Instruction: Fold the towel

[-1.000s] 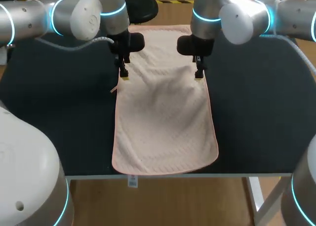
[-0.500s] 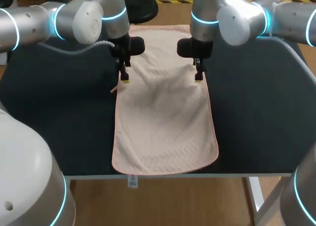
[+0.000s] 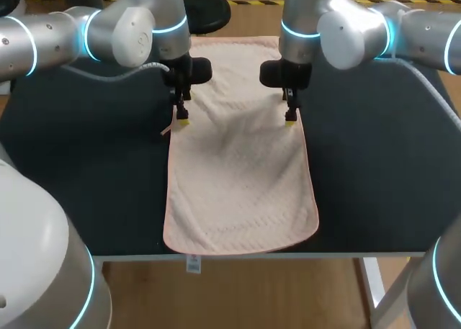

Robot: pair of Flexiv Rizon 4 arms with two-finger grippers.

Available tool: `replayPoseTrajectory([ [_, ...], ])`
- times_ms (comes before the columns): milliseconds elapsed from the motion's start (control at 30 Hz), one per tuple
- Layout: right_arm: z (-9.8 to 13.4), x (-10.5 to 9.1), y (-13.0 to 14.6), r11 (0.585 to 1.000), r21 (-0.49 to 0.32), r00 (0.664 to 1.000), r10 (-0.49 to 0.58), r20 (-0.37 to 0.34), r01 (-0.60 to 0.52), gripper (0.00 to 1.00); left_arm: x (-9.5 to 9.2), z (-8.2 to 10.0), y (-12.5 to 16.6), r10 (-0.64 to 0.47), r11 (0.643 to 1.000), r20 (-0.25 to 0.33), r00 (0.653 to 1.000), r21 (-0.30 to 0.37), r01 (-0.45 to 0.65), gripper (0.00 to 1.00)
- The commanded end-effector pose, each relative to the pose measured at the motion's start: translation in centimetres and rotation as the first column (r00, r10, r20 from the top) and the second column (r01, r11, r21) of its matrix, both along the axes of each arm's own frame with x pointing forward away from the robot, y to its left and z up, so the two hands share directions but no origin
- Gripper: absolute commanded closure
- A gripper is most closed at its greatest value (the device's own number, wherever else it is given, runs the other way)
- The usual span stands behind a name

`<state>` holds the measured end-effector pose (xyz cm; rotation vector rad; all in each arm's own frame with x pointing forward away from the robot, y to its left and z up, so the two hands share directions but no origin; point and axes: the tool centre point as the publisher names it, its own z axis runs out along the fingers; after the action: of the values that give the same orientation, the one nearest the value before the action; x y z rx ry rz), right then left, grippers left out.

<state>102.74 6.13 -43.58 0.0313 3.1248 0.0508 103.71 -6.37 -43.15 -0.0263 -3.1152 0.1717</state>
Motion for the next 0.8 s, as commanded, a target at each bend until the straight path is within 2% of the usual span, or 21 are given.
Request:
replayPoseTrajectory([
  [33,-0.3,0.7,0.2,1.0,-0.011,1.0,0.009,-0.012,-0.009,0.0,0.4,-0.6,-0.2,0.001,1.0,-0.009,1.0,0.009,-0.001,0.0],
  [700,-0.4,0.2,0.3,0.999,-0.019,0.999,0.041,-0.002,-0.041,0.0,0.1,-1.7,-0.3,0.002,1.0,-0.023,1.0,0.018,-0.002,0.0],
  [733,-0.4,0.2,0.3,0.999,-0.019,0.999,0.041,0.0,-0.041,0.12,0.1,-1.7,-0.3,0.001,1.0,-0.022,1.0,0.016,-0.001,0.56],
  [767,-0.4,0.2,0.3,0.999,-0.021,0.999,0.04,0.001,-0.04,0.46,0.1,-1.7,-0.3,0.001,1.0,-0.022,1.0,0.015,-0.001,0.88],
  [800,-0.4,0.2,0.2,0.999,-0.022,0.999,0.039,0.003,-0.039,0.64,0.1,-1.7,-0.3,0.0,1.0,-0.022,1.0,0.013,0.0,1.0],
])
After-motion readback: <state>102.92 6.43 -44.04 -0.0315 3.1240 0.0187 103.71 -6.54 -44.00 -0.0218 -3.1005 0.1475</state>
